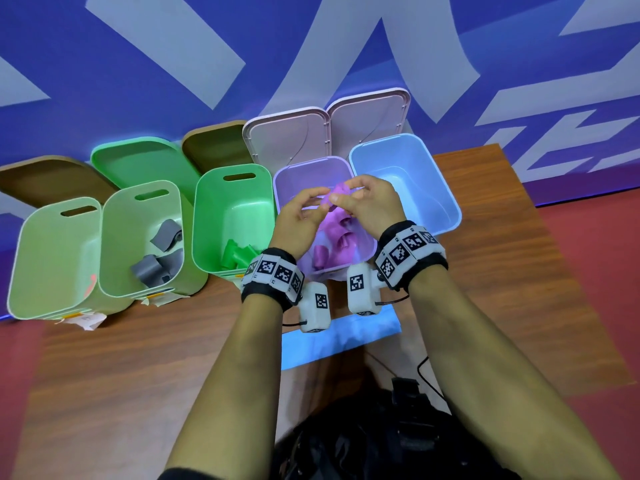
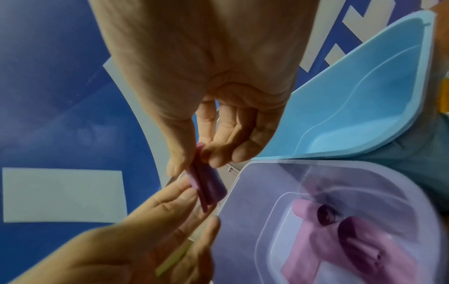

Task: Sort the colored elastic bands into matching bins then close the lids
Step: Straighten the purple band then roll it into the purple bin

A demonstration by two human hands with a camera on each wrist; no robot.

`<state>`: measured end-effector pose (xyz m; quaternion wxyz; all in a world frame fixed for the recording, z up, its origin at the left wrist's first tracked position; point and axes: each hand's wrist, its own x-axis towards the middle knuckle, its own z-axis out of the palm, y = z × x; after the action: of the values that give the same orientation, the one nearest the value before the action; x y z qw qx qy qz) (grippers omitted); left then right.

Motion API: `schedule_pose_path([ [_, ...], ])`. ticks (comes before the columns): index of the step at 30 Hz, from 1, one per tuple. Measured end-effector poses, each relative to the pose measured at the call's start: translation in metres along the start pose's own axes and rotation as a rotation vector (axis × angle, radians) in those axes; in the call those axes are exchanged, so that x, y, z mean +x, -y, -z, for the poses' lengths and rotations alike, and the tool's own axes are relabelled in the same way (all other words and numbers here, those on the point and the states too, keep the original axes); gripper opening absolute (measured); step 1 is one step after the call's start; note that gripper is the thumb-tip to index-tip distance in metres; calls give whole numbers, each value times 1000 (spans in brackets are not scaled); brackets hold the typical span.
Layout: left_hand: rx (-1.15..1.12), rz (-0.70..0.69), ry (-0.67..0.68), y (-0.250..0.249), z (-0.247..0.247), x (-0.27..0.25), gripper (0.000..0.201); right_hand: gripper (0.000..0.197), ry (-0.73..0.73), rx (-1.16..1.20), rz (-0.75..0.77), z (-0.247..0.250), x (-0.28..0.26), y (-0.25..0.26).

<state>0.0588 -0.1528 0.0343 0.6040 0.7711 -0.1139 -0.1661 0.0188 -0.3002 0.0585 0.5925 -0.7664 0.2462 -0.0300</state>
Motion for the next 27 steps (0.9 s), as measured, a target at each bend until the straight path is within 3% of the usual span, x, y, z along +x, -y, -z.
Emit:
schedule_pose_path([
  [5, 68, 2, 11, 8, -3, 1, 31, 24, 64, -75, -58, -2, -6, -12],
  [11, 73, 121, 94, 24, -13, 2, 42, 26, 91, -181, -122, -2, -8, -33],
  [19, 31, 274, 138, 38, -32, 3, 33, 23, 109, -183, -237, 3, -13, -52],
  [27, 52, 263, 147, 45, -38, 1, 29, 16, 103, -212, -225, 9, -14, -53],
])
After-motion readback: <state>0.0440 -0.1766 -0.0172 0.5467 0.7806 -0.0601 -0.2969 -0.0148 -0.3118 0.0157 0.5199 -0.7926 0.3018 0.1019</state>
